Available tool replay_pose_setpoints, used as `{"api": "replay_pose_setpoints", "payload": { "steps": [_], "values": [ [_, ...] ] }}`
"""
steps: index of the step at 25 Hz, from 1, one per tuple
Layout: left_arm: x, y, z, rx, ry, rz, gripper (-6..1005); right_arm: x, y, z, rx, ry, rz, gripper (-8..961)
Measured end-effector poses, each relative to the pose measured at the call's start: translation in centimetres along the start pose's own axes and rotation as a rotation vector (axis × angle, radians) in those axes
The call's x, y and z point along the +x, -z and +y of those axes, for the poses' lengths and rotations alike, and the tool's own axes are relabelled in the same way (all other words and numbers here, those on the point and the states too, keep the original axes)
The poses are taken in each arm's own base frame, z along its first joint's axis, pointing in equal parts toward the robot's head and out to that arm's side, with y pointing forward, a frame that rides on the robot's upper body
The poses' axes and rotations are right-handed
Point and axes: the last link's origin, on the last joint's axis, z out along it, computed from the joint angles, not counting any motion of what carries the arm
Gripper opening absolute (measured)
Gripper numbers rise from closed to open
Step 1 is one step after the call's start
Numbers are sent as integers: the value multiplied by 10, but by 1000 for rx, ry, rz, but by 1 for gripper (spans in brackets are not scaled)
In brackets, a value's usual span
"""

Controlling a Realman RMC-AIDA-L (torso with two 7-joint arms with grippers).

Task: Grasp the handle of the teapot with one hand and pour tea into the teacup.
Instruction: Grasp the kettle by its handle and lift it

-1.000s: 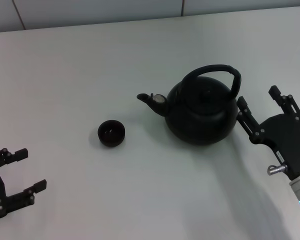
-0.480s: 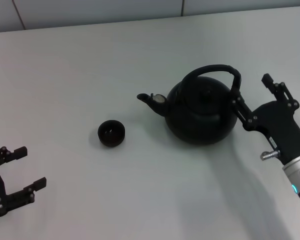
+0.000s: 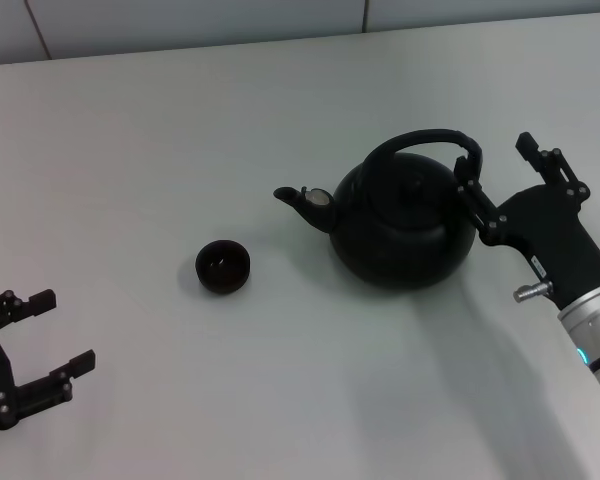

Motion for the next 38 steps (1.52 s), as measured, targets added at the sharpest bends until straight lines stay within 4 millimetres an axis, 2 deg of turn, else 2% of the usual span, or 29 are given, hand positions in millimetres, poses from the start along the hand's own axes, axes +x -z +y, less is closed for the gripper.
{"api": "replay_pose_setpoints", "payload": {
  "steps": [15,23,29,38],
  "values": [
    [0,-1,0,7,10,6,785,3,-2,1,-23,13,18,721],
    [0,0,0,8,11,7,785,2,-4,2,-30,14,19,325],
    [0,0,0,8,12,6,785,2,-6,2,-26,4,18,103],
    [-1,1,3,14,19,11,785,-7,-18,0,-19,8,-31,77]
  ]
}}
